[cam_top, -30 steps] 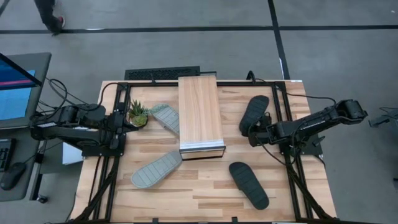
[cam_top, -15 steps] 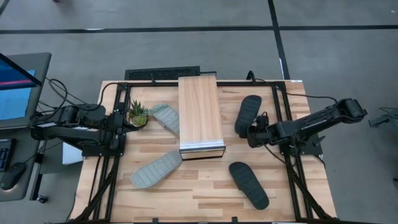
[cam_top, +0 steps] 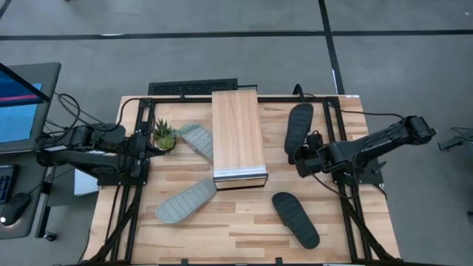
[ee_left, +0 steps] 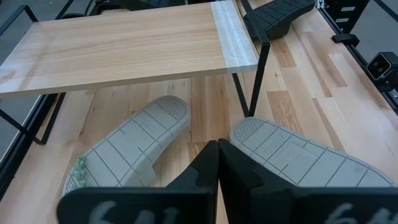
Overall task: Pick and place slides into the shelf
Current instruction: Put the top black slide on the shelf
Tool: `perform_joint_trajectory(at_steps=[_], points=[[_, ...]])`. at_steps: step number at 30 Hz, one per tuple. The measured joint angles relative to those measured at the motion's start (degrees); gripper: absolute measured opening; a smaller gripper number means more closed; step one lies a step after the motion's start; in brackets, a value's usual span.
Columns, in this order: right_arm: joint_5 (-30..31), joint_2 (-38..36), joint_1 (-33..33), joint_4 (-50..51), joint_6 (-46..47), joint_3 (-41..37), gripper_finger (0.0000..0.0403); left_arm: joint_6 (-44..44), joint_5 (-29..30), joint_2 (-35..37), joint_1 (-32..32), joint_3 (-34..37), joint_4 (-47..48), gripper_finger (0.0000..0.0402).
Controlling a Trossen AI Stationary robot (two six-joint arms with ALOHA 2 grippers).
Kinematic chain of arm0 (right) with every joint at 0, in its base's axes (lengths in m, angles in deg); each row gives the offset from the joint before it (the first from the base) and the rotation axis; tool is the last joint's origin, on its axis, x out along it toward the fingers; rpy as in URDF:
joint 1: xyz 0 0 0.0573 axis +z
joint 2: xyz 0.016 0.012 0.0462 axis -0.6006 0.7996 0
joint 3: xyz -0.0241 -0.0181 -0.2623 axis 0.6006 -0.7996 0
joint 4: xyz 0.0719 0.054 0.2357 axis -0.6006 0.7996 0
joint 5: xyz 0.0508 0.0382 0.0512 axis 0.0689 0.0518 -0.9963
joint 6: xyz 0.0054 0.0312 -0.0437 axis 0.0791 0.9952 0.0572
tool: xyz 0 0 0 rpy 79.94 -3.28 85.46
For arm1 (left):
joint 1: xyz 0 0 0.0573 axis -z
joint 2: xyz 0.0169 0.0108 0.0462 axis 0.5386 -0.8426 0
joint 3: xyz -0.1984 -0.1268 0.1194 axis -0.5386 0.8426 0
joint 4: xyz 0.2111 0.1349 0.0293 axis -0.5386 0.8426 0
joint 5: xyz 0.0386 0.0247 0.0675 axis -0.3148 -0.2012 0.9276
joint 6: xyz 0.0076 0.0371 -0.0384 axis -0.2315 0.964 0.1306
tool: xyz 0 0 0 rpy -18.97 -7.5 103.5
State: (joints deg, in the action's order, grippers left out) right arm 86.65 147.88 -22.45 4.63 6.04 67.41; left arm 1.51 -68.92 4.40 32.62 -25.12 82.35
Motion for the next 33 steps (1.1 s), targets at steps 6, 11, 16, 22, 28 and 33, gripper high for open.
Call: perform_joint_trajectory(at_steps=[6, 11, 16, 22, 28, 33], points=[[3.5, 0.0, -0.8, 7.5, -3.5, 3.8, 0.0001, 0.0, 0.0, 0.0, 0.0, 0.0, 0.0, 0.0], [5.9, 0.0, -1.7, 13.6, -8.8, 8.2, 0.0001, 0.0, 0.0, 0.0, 0.0, 0.0, 0.0, 0.0], [8.7, 0.0, -4.3, 16.7, -17.5, 13.0, 0.0001, 0.0, 0.0, 0.0, 0.0, 0.0, 0.0, 0.0], [11.8, 0.0, -9.8, 16.9, -31.5, 19.0, 0.0001, 0.0, 0.0, 0.0, 0.0, 0.0, 0.0, 0.0], [13.1, 0.0, -16.8, 13.9, -47.0, 23.2, 0.0001, 0.0, 0.0, 0.0, 0.0, 0.0, 0.0, 0.0], [12.2, 0.0, -22.0, 6.4, -61.6, 24.2, 0.0, 0.0, 0.0, 0.0, 0.0, 0.0, 0.0, 0.0]])
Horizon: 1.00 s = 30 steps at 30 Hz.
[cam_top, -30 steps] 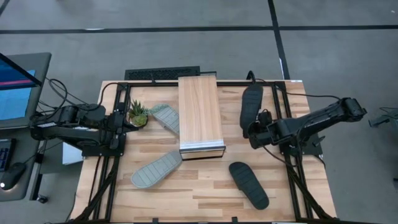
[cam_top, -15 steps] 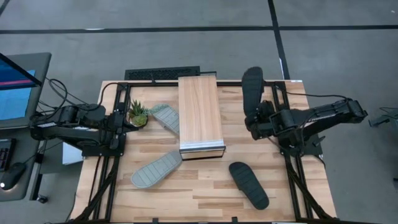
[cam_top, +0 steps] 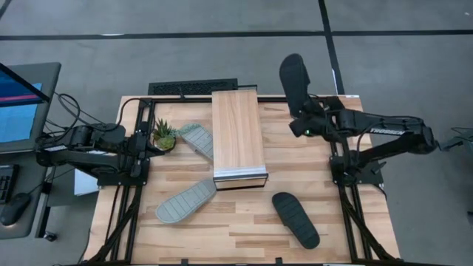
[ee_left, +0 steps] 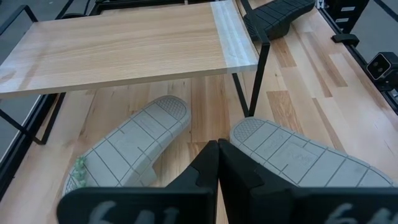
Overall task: Pick and place slides into the shelf
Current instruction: Put the top black slide on the shelf
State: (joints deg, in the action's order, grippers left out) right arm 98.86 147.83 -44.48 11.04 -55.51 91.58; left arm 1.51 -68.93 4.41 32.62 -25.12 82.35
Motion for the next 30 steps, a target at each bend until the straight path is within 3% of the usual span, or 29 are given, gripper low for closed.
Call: perform_joint_trajectory(at_steps=[11, 19, 24, 30], points=[[-6.1, 1.3, -9.3, -14.9, -23.7, 0.1, 0.0, 0.0, 0.0, 0.0, 0.0, 0.0, 0.0, 0.0], [-7.1, 6.0, -12.6, -18.7, -35.9, 1.5, 0.0, 0.0, 0.0, 0.0, 0.0, 0.0, 0.0, 0.0], [-6.6, 9.6, -12.8, -22.4, -44.1, 4.7, 0.0, 0.0, 0.0, 0.0, 0.0, 0.0, 0.0, 0.0], [-1.4, 12.0, -11.2, -24.8, -54.9, 8.0, 0.0, 0.0, 0.0, 0.0, 0.0, 0.0, 0.0, 0.0]])
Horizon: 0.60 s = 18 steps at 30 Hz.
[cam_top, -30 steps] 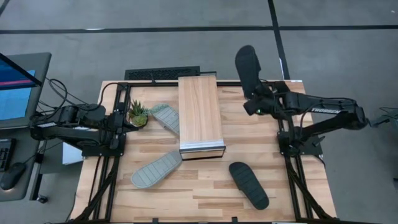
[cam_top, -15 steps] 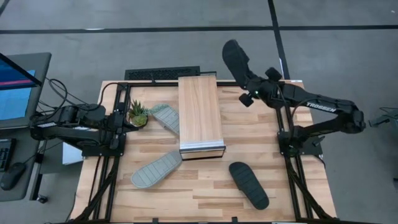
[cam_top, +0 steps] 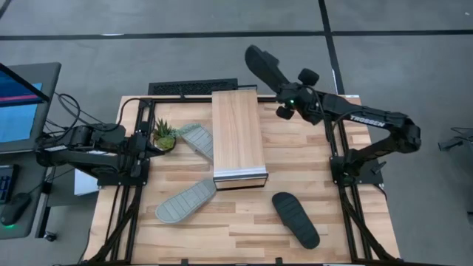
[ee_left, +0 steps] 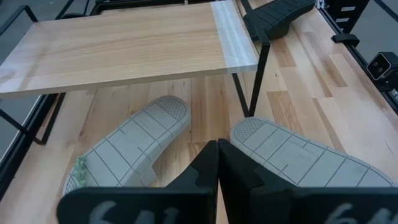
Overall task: Pick and place slides into the shelf
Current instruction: Put the top black slide on the shelf
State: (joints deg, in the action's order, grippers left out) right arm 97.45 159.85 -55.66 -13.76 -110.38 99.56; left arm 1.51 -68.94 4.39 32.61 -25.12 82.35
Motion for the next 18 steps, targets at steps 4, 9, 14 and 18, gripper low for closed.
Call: perform_joint_trajectory(at_steps=[4, 9, 14, 18], points=[[3.8, 0.9, 1.8, -2.7, -8.4, 0.4, 0.0, 0.0, 0.0, 0.0, 0.0, 0.0, 0.0, 0.0], [8.5, 1.6, 4.2, -8.2, -16.3, 0.4, 0.0, 0.0, 0.0, 0.0, 0.0, 0.0, 0.0, 0.0], [9.9, 1.8, 6.6, -10.8, -22.2, 0.4, 0.0, 0.0, 0.0, 0.0, 0.0, 0.0, 0.0, 0.0], [10.4, 1.8, 8.2, -10.6, -22.7, 0.4, 0.0, 0.0, 0.0, 0.0, 0.0, 0.0, 0.0, 0.0]])
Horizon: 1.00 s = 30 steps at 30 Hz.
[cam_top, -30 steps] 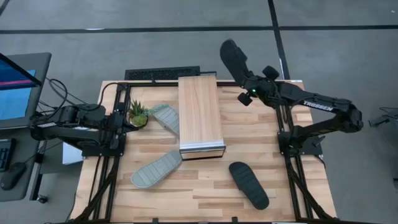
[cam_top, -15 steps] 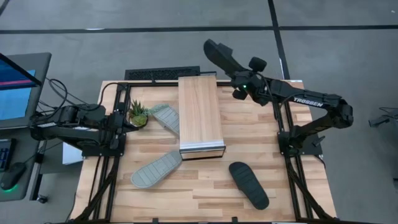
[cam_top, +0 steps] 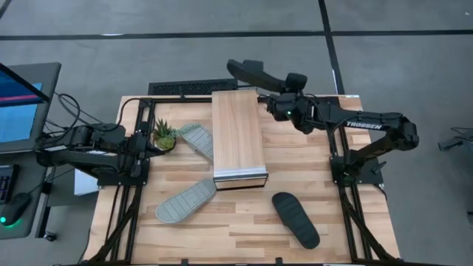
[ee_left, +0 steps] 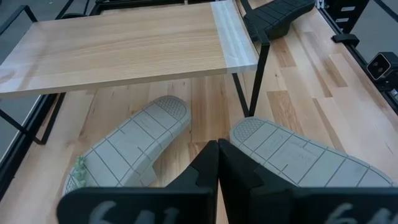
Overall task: Pick and place slides into the shelf
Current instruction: Put the top black slide on the shelf
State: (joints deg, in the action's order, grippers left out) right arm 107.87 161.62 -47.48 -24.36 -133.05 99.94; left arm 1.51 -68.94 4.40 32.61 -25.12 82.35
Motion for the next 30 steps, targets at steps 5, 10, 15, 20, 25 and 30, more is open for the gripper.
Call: perform_joint_trajectory(at_steps=[5, 10, 15, 20, 25, 30], points=[[0.7, 0.3, 1.6, 0.0, -2.7, 0.0, 0.0, 0.0, 0.0, 0.0, 0.0, 0.0, 0.0, 0.0], [0.9, 3.8, 3.2, -1.1, -7.4, -0.1, 0.0, 0.0, 0.0, 0.0, 0.0, 0.0, 0.0, 0.0], [0.3, 7.8, 3.7, -2.4, -11.2, 0.0, 0.0, 0.0, 0.0, 0.0, 0.0, 0.0, 0.1, 0.0], [-1.4, 9.5, 2.3, -5.3, -14.3, -0.1, 0.0, 0.0, 0.0, 0.0, 0.0, 0.0, 0.1, 0.0], [-2.5, 10.9, 0.8, -11.0, -20.5, -0.1, 0.0, 0.0, 0.0, 0.0, 0.0, 0.0, 0.2, 0.0], [-5.0, 12.2, 0.1, -13.6, -23.6, 0.0, 0.0, 0.0, 0.0, 0.0, 0.0, 0.0, 0.2, 0.0]])
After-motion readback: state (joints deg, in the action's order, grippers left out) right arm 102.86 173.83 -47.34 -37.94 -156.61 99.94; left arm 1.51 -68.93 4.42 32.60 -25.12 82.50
